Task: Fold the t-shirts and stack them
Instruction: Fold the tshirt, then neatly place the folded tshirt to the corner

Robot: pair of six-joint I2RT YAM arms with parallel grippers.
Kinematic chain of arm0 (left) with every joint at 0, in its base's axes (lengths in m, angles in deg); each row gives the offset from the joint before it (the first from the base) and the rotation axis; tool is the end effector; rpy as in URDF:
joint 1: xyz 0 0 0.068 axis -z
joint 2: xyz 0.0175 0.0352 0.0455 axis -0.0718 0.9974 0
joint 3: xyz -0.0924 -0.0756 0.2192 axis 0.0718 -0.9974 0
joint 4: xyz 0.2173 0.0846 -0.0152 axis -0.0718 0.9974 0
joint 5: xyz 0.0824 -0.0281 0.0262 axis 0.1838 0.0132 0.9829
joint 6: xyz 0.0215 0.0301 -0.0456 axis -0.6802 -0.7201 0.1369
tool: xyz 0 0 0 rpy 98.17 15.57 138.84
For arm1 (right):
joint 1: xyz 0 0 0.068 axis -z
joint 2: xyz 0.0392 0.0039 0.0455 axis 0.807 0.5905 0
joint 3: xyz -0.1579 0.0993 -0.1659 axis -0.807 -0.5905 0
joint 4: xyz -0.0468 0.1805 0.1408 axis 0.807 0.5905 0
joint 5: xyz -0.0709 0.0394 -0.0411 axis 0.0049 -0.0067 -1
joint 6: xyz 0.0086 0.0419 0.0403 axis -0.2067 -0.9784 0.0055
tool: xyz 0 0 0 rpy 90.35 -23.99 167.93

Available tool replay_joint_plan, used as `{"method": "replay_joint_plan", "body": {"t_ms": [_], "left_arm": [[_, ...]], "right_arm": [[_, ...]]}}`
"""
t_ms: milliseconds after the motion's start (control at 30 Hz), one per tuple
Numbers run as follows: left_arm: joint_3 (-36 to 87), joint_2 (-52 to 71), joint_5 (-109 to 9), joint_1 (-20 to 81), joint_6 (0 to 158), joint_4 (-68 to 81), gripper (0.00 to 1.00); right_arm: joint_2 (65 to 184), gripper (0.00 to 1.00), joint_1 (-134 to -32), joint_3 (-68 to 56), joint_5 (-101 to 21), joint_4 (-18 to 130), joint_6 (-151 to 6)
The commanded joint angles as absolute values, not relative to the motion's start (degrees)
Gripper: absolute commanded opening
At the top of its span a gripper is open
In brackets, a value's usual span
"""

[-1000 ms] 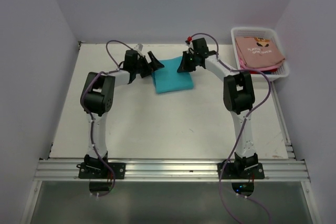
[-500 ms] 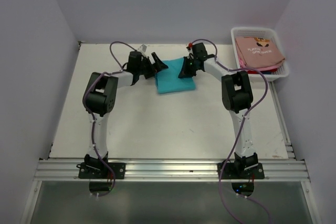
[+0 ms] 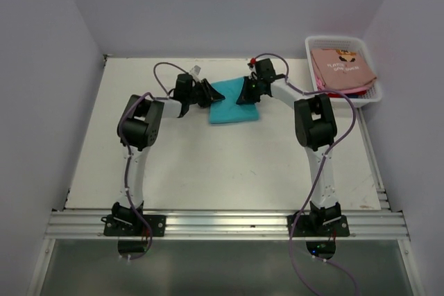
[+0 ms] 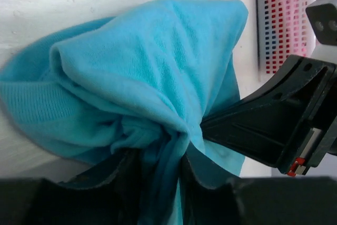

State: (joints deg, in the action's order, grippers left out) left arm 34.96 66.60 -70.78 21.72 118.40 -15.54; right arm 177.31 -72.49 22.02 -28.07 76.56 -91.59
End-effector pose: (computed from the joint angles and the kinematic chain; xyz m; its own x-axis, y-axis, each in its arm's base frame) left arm 0.4356 -0.1598 0.1103 -0.7945 -0.4654 -0.3900 0.0877 0.5476 -0.8322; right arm 0.4432 0.1653 0.1428 -0.8858 0.1341 -0.4442 -0.1292 0.8481 0.5138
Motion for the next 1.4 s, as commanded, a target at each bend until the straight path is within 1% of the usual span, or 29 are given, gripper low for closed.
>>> {"method": "replay_joint_plan", "body": {"t_ms": [0, 33, 67, 100, 133, 300, 400, 433, 467, 500, 533, 600, 700, 800, 933, 1067, 1200, 1233, 1367], "left_arm": [[34.5, 70.8, -73.7, 22.9, 119.3, -11.3, 0.32], [34.6, 70.8, -73.8, 22.9, 119.5, -11.6, 0.23], [34.4, 71.0, -74.0, 22.9, 119.7, -11.9, 0.08], [34.1, 70.9, -74.1, 22.9, 120.0, -12.7, 0.02], [33.8, 70.9, -74.2, 22.9, 120.1, -13.0, 0.0], [31.0, 68.1, -75.0, 22.5, 119.8, -14.8, 0.0], [28.1, 64.4, -75.2, 21.3, 118.9, -15.7, 0.0], [26.6, 63.3, -75.2, 20.7, 118.6, -15.7, 0.0], [25.8, 61.1, -75.3, 19.8, 118.2, -15.7, 0.0], [25.0, 59.8, -75.4, 19.1, 117.9, -15.8, 0.0], [23.3, 58.5, -75.4, 18.5, 117.3, -15.8, 0.0], [21.3, 53.9, -74.9, 17.0, 116.8, -15.8, 0.0], [16.9, 47.4, -73.0, 15.6, 116.6, -16.1, 0.0], [11.8, 41.2, -69.3, 14.9, 116.9, -16.8, 0.0], [6.6, 36.8, -65.1, 13.1, 117.8, -16.7, 0.0], [2.9, 32.7, -61.0, 8.2, 120.7, -18.6, 0.0], [1.5, 30.9, -57.1, 4.3, 122.8, -19.3, 0.0], [1.0, 30.5, -56.4, 2.0, 124.5, -20.7, 0.0], [-0.1, 31.3, -52.9, -1.8, 129.3, -26.7, 0.0]], "right_arm": [[175.4, 0.0, -72.6, 19.4, -28.8, 79.2, -90.7], [174.9, 0.0, -72.6, 18.9, -28.7, 79.2, -90.5], [174.7, 0.0, -72.7, 18.5, -28.5, 79.2, -90.4], [174.4, 0.0, -72.7, 18.3, -28.4, 78.9, -90.3], [174.1, 0.0, -72.6, 17.6, -28.2, 78.8, -90.1], [170.7, 0.0, -72.6, 16.3, -25.2, 78.3, -88.6], [164.2, 0.0, -72.5, 12.6, -21.6, 73.4, -87.8], [162.3, 0.22, -72.5, 10.6, -20.5, 72.3, -88.1], [160.6, 0.32, -72.5, 9.7, -20.3, 70.4, -88.1], [156.6, 0.36, -72.5, 8.5, -19.9, 69.8, -88.2], [155.0, 0.44, -72.5, 8.1, -20.2, 69.7, -88.2], [150.3, 0.53, -72.5, 7.4, -20.9, 70.7, -88.2], [146.0, 0.61, -72.5, 5.2, -23.1, 72.6, -88.1], [140.1, 0.64, -72.5, 0.5, -25.1, 72.9, -88.7], [131.6, 0.64, -72.5, -7.6, -26.8, 73.3, -88.8], [126.2, 0.64, -72.5, -13.3, -27.1, 74.7, -89.2], [122.8, 0.64, -73.1, -17.9, -27.0, 76.9, -89.4], [122.3, 0.64, -73.8, -18.4, -27.2, 78.2, -89.2], [117.8, 0.64, -75.8, -21.5, -27.6, 80.7, -88.9]]}}
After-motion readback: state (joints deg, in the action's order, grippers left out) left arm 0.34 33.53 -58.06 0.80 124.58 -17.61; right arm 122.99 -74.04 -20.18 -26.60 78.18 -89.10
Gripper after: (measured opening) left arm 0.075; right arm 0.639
